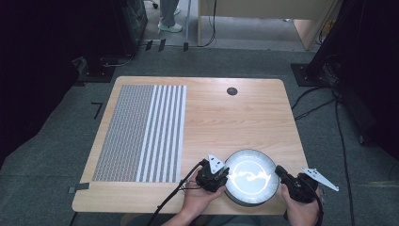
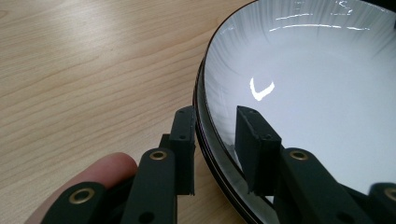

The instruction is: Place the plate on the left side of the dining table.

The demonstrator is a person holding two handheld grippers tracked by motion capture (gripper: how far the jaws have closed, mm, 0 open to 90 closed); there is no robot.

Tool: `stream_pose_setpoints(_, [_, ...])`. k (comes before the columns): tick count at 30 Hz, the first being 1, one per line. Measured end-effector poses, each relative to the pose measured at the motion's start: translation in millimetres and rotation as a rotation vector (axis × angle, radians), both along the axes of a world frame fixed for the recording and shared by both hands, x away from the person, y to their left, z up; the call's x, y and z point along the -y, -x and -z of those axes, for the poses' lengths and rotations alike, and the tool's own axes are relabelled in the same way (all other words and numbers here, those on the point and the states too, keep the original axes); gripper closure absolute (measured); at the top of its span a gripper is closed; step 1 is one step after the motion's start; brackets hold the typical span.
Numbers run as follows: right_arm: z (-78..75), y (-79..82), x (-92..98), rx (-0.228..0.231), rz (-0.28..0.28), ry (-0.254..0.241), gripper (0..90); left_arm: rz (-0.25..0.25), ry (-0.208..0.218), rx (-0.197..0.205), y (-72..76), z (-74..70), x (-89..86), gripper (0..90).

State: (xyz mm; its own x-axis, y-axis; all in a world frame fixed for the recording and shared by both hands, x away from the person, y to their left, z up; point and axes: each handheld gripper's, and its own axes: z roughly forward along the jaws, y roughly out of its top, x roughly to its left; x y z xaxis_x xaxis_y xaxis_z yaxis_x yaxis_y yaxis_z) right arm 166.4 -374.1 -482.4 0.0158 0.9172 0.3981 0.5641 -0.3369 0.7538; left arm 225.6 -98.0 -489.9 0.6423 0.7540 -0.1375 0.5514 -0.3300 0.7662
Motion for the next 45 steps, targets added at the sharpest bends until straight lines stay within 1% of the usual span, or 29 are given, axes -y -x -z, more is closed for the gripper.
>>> stream_pose_setpoints(5, [-1.0,0.6,3.3,0.008,-0.002,0.002,89.7,-0.003,0.01,0.006,0.2,-3.3,-0.2,68.3])
stream_pose_setpoints(7, [-1.8,0.9,4.4,0.011,0.001,0.009,89.7,0.002,0.015,0.016,2.1,-6.1,0.6,69.0])
stream_pose_setpoints(9, [-2.7,1.2,5.0,0.014,0.006,0.015,89.6,-0.002,0.012,0.03,3.4,-7.8,2.0,69.5])
stream_pose_setpoints(11, [-4.3,1.8,6.3,0.02,0.015,0.023,89.6,0.007,0.022,0.025,3.7,-8.9,2.1,71.0])
stream_pose_setpoints(14, [-6.3,3.4,8.6,0.028,0.03,0.037,89.5,0.011,0.027,0.033,5.7,-10.5,2.7,70.9])
stream_pose_setpoints(16, [-6.0,3.7,9.5,0.028,0.03,0.033,89.5,0.023,0.022,0.021,5.2,-8.8,5.5,70.9])
stream_pose_setpoints(20, [-5.8,3.6,8.7,0.033,0.027,0.045,89.3,0.039,0.006,0.005,4.3,-3.4,10.7,71.9])
stream_pose_setpoints(21, [-5.8,3.6,8.7,0.033,0.027,0.045,89.3,0.039,0.006,0.005,4.3,-3.4,10.7,72.1])
stream_pose_setpoints(23, [-5.5,3.4,9.1,0.033,0.025,0.044,89.2,0.036,-0.008,0.0,3.9,-0.2,14.5,72.8])
stream_pose_setpoints(27, [-5.1,3.2,8.8,0.033,0.024,0.048,88.6,0.029,-0.011,0.002,3.2,0.1,15.9,73.1])
stream_pose_setpoints(30, [-4.6,2.9,6.9,0.02,0.027,0.052,86.1,0.025,-0.014,0.006,3.4,0.2,16.8,73.0])
stream_pose_setpoints(33, [-0.5,0.8,4.7,-0.018,0.022,0.059,83.0,0.026,-0.015,0.006,3.3,0.4,17.2,72.9])
stream_pose_setpoints(36, [2.5,-1.1,2.7,-0.043,0.012,0.036,83.3,0.025,-0.014,0.007,3.2,0.7,17.2,72.8])
stream_pose_setpoints(37, [2.4,-1.3,2.1,-0.045,0.018,0.036,83.3,0.024,-0.014,0.007,3.1,0.7,17.4,72.8])
stream_pose_setpoints(39, [1.8,-1.7,3.3,-0.056,0.031,0.009,84.3,0.022,-0.016,0.009,2.9,0.7,18.3,72.7])
stream_pose_setpoints(40, [2.1,-1.8,6.5,-0.065,0.047,-0.046,85.2,0.02,-0.017,0.01,2.9,0.8,18.8,72.5])
stream_pose_setpoints(41, [2.6,-2.0,8.9,-0.07,0.047,-0.076,85.2,0.019,-0.018,0.011,2.8,1.0,19.2,72.4])
stream_pose_setpoints(42, [2.7,-1.7,9.4,-0.072,0.048,-0.087,85.3,0.019,-0.019,0.011,2.7,1.2,19.6,72.1])
stream_pose_setpoints(44, [1.8,-0.6,7.0,-0.068,0.055,-0.063,85.7,0.015,-0.021,0.011,2.5,1.6,20.7,71.6])
stream_pose_setpoints(45, [1.1,0.3,6.7,-0.066,0.057,-0.063,86.1,0.013,-0.02,0.008,2.2,1.8,21.3,70.9])
